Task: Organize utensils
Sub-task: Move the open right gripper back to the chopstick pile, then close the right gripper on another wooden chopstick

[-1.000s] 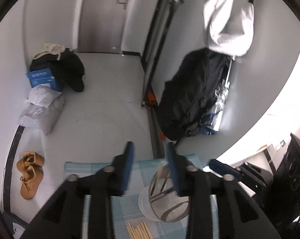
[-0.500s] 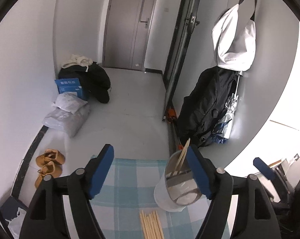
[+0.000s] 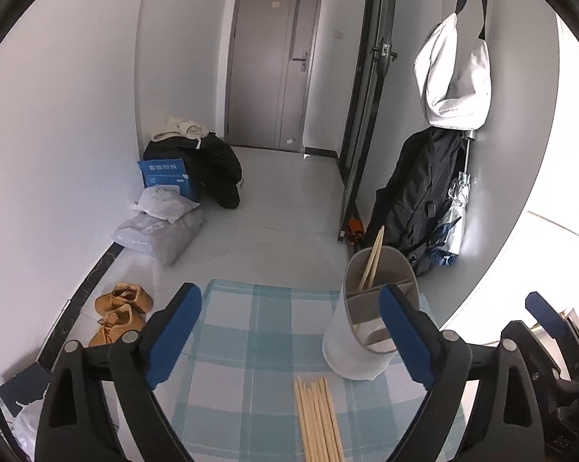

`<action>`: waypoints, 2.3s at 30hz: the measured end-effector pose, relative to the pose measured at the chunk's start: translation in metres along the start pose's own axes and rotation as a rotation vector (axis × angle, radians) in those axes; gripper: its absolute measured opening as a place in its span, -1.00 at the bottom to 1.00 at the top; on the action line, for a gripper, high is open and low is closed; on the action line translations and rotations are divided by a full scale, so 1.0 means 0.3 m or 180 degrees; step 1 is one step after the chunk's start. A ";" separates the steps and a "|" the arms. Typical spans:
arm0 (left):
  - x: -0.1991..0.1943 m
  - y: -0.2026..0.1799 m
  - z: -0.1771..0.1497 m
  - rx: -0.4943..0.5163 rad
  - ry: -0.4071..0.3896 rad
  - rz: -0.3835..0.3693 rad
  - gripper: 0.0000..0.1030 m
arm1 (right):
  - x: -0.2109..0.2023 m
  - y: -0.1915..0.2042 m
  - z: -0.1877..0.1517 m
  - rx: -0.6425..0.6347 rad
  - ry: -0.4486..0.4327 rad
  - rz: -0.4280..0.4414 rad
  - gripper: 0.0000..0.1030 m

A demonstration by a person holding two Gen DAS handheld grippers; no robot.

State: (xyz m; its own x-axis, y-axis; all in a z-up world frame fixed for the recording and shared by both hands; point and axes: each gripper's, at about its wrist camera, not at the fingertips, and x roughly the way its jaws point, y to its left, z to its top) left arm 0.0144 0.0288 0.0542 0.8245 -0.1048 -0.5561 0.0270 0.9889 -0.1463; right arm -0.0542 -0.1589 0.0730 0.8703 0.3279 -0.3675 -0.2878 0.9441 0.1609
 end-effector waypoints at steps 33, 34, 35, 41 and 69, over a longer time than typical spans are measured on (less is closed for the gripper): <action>0.171 0.167 -0.264 -0.0204 0.0383 0.0162 0.80 | 0.300 0.051 -0.447 -0.0151 0.1603 -0.0235 0.69; 0.172 0.178 -0.263 -0.0221 0.0379 0.0190 0.80 | 0.316 0.053 -0.457 -0.0163 0.1653 -0.0232 0.64; 0.175 0.192 -0.263 -0.0251 0.0386 0.0192 0.80 | 0.340 0.053 -0.464 -0.0170 0.1706 -0.0232 0.54; 0.178 0.226 -0.265 -0.0298 0.0414 0.0304 0.80 | 0.431 0.104 -0.524 -0.0333 0.1986 -0.0262 0.20; 0.236 0.305 -0.280 -0.0584 0.0711 0.0325 0.80 | 0.476 0.123 -0.558 -0.0433 0.2383 -0.0109 -0.91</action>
State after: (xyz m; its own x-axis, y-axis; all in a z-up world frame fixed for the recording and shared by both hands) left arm 0.0276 0.1028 -0.0672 0.6724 -0.0466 -0.7387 -0.1689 0.9620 -0.2144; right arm -0.0074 -0.0715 -0.1269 0.3901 0.1883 -0.9013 -0.3544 0.9342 0.0418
